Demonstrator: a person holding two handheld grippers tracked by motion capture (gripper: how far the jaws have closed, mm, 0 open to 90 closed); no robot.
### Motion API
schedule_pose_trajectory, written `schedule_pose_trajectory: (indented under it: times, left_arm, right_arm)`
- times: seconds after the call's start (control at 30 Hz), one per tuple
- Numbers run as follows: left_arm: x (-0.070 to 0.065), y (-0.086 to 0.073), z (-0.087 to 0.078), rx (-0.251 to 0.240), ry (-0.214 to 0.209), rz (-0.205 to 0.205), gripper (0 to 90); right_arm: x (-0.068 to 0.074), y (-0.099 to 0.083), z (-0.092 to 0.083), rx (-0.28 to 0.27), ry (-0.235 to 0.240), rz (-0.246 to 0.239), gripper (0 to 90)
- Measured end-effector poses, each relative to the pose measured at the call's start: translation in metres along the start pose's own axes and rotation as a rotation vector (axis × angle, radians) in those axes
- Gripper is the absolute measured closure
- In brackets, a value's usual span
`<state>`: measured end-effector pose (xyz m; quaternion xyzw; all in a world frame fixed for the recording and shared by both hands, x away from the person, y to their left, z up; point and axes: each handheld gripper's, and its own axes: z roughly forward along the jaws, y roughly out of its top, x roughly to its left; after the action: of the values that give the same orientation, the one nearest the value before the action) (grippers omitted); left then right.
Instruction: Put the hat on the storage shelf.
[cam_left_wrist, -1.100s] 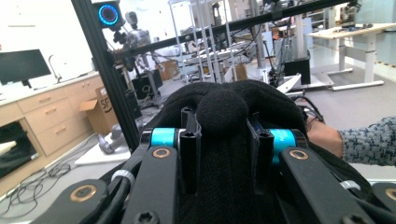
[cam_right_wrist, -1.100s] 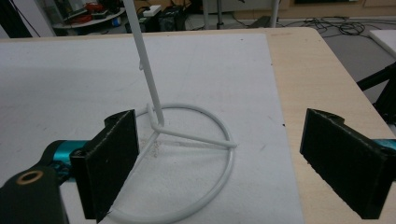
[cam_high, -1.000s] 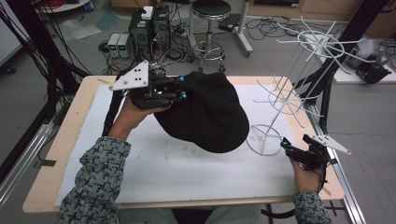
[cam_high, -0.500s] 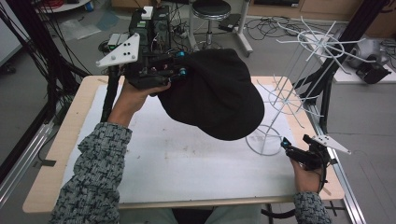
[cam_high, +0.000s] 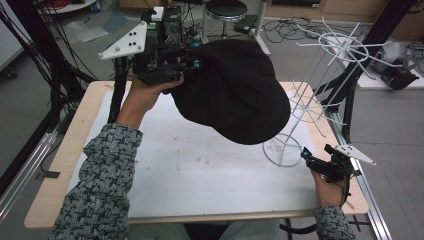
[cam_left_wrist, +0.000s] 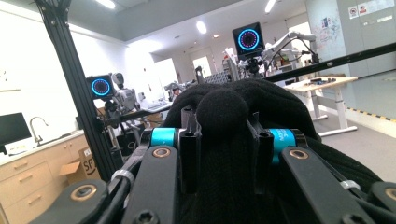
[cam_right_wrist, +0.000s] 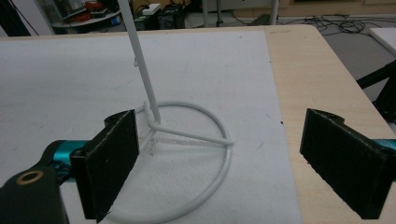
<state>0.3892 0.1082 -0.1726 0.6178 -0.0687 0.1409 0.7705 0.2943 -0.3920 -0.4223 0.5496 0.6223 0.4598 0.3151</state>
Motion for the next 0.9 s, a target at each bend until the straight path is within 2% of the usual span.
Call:
schedule_pose_trajectory:
  times: [0.2,0.4,0.9]
  left_arm:
    - [0.002,0.021,0.006,-0.002,-0.012,0.029,72.1]
    - [0.004,0.033,0.008,-0.015,-0.011,0.035,72.1]
    - [0.007,0.054,0.022,-0.034,-0.034,0.066,72.1]
  right_arm:
    - [0.000,0.000,0.000,0.000,-0.001,0.000,10.7]
    - [0.000,0.000,0.000,0.002,0.000,-0.002,10.7]
    - [-0.001,-0.001,0.000,0.003,0.000,0.004,10.7]
